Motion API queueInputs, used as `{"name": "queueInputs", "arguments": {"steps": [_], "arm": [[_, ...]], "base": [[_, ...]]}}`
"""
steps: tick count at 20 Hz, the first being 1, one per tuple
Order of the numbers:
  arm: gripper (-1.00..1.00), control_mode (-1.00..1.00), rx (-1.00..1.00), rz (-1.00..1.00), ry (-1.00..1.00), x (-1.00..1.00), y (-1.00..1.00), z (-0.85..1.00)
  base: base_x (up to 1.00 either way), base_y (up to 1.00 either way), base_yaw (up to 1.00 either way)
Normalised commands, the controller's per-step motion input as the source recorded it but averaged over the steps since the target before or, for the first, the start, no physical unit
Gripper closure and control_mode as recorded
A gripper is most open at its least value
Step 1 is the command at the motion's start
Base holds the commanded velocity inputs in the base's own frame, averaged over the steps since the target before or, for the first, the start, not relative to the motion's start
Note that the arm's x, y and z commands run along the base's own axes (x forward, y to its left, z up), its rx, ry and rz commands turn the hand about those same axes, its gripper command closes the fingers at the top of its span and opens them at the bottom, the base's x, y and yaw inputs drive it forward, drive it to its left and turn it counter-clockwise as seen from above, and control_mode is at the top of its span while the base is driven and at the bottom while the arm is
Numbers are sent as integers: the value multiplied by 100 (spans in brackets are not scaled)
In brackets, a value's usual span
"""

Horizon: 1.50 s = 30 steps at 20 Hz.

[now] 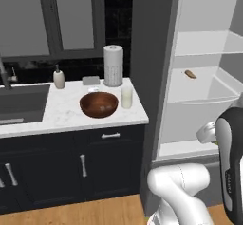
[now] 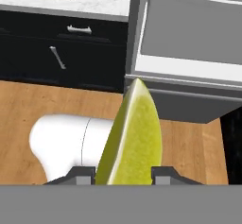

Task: Grab a lemon wedge from the fridge and one ice cube from the ice bowl, and put them in the glass of lemonade.

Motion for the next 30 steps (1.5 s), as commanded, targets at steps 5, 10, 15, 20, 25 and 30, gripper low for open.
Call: {"name": "queueInputs", "arguments": {"steps": [5,10,15,20,25,30], "arm": [[100,100,0,0,0,0,0,0],[100,100,0,0,0,0,0,0],[100,100,0,0,0,0,0,0],[100,100,0,0,0,0,0,0],[100,100,0,0,0,0,0,0],[100,100,0,0,0,0,0,0]], "base": [[20,79,-16],[49,41,-25],[35,35,-25],[21,47,-26],[35,53,-16],[34,54,-5]]}}
